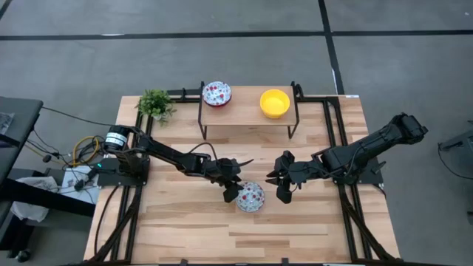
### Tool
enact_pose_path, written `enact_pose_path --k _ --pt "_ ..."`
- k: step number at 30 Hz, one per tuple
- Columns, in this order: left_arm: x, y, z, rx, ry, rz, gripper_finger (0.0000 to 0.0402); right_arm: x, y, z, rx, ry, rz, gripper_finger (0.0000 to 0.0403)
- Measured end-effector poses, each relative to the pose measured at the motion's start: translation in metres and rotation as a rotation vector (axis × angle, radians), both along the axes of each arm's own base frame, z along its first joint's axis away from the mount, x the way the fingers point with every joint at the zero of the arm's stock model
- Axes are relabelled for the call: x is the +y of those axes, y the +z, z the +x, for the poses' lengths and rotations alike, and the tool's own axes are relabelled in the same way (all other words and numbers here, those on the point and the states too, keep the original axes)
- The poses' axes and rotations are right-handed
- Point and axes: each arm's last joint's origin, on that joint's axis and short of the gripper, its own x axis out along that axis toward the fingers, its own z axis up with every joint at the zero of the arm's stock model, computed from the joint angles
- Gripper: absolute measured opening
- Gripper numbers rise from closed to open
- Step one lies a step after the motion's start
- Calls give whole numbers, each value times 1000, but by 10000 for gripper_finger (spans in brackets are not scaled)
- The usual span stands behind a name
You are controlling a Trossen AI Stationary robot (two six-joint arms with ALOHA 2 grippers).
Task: Pick & Place Mini bowls
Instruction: Stack the red and blue bowl on top of the other red and blue bowls on the shelf
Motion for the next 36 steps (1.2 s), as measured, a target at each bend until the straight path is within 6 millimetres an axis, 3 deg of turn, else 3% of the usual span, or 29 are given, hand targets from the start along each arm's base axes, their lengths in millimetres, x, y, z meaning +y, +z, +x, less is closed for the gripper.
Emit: enact_pose_path --k 24,36 --pt "1 -6 -6 90 30 -7 142 1 0 0 -5 -10 16 79" --pt "-2 -3 -3 42 10 -7 86 1 0 0 0 -8 14 79"
